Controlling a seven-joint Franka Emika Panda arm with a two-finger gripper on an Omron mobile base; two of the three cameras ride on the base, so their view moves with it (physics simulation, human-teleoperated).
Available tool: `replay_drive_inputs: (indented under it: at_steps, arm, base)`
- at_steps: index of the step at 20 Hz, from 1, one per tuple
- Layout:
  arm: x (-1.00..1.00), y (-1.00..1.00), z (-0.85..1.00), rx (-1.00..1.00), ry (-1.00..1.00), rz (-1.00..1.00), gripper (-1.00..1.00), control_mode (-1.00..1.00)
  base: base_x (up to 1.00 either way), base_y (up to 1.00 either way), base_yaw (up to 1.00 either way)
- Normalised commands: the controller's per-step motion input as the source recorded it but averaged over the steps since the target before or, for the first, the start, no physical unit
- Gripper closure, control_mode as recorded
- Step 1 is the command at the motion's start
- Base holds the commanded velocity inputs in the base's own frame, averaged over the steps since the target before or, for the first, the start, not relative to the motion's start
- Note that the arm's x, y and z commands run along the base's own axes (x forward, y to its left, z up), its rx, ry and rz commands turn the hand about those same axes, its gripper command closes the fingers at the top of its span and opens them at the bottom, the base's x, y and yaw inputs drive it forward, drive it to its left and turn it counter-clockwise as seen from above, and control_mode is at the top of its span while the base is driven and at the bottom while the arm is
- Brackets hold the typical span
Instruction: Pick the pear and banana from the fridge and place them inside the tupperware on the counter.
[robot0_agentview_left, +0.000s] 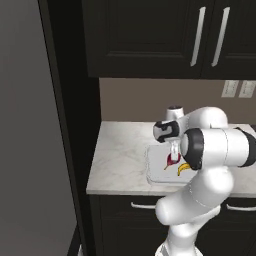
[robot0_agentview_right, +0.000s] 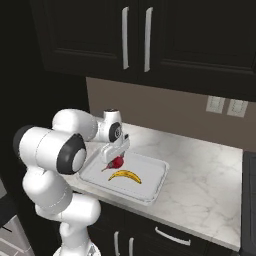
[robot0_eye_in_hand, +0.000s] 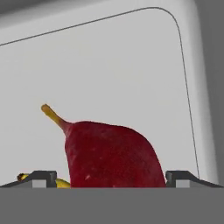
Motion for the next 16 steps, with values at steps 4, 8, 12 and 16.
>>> replay_drive_inputs:
  at_steps: [4, 8, 12, 16]
  arm:
    - [-0.57, -0.07, 0.29, 0.00, -0.34, 0.00, -1.00, -1.00]
    - [-0.65, -0.03, 0.42, 0.00, -0.43, 0.00, -1.00, -1.00]
    - [-0.62, 0.00, 0.43, 0.04, -0.31, -0.01, -1.00, -1.00]
    - [-0.52, 0.00, 0.48, 0.14, -0.15, -0.02, -1.00, -1.00]
  base:
    - [0.00, 0.00, 0.00]
    - [0.00, 0.00, 0.00]
    - [0.00, 0.00, 0.00]
    - [0.00, 0.00, 0.00]
